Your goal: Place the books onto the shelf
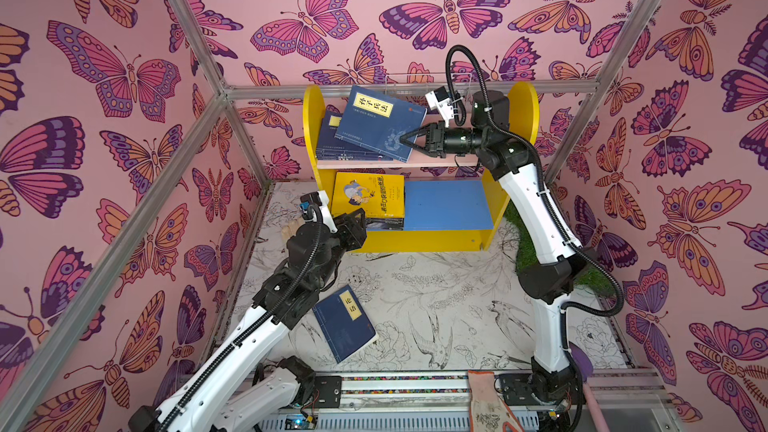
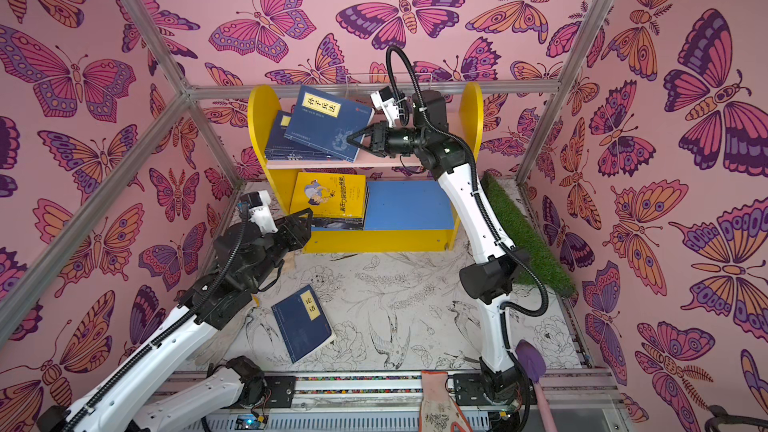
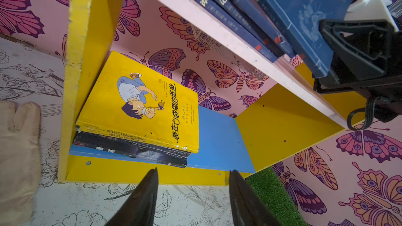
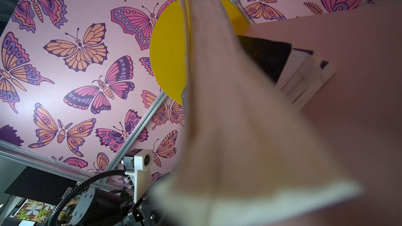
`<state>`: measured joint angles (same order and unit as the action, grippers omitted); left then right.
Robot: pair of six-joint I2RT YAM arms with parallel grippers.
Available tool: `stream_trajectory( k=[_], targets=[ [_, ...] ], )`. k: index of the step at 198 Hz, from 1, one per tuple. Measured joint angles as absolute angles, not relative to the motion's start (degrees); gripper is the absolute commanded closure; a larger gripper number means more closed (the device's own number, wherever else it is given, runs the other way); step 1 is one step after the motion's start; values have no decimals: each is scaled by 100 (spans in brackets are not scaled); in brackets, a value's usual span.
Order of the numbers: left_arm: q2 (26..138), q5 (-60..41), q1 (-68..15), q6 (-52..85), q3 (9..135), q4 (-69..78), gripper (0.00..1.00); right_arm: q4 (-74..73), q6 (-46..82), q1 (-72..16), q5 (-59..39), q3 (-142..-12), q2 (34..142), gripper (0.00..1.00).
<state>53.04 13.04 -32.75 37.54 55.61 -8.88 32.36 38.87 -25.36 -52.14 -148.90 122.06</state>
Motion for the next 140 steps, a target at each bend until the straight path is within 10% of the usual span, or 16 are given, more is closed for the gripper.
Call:
stream_trajectory(
  k=[57,140],
  targets=[
    [5542,1221,-3358,3780,5680,-856,45,3260,3479,-2550,-4713,-14953,12213,31],
    [5561,1177,-3420,3885,5688,-727,46,3865,2445,-2773,-2867,-15065,12090,29]
  ],
)
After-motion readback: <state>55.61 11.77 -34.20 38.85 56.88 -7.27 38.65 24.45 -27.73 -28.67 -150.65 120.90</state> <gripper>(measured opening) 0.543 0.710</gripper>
